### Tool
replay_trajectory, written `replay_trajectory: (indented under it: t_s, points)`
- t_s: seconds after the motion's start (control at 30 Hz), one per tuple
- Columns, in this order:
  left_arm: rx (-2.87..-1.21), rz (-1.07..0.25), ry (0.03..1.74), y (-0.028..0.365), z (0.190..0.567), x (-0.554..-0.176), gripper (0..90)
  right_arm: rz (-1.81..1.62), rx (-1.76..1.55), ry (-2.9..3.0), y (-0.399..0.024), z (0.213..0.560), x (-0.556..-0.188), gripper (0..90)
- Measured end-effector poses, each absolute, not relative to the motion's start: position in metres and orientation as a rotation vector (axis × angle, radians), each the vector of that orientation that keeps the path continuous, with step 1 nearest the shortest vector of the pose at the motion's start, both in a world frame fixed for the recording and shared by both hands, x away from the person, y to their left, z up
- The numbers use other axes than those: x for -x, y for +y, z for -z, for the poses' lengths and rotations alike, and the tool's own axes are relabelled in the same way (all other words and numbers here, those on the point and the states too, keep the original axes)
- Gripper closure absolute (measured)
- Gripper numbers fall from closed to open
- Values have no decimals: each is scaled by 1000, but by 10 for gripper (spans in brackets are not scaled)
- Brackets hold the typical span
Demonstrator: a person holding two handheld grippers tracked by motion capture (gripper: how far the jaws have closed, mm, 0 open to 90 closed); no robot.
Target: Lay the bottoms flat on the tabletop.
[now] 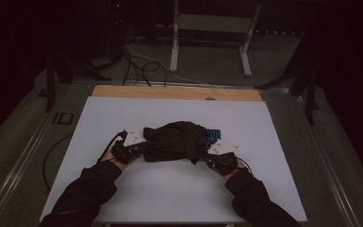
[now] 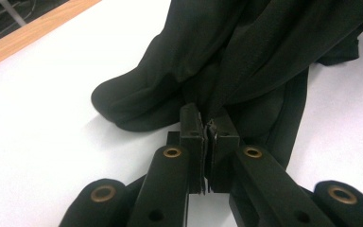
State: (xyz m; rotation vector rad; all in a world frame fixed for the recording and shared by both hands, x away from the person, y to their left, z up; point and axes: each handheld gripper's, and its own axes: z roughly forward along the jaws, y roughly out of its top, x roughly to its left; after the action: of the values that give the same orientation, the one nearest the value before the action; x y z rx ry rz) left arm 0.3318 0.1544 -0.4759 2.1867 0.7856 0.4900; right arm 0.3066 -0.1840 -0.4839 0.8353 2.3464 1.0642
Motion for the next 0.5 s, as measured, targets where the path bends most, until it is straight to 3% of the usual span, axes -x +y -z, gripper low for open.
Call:
replay_trajectory:
  t_s: [0.5]
  points:
    - [-2187, -510, 790, 181, 466, -307, 877, -1085, -844, 2309, -225, 469, -275, 867]
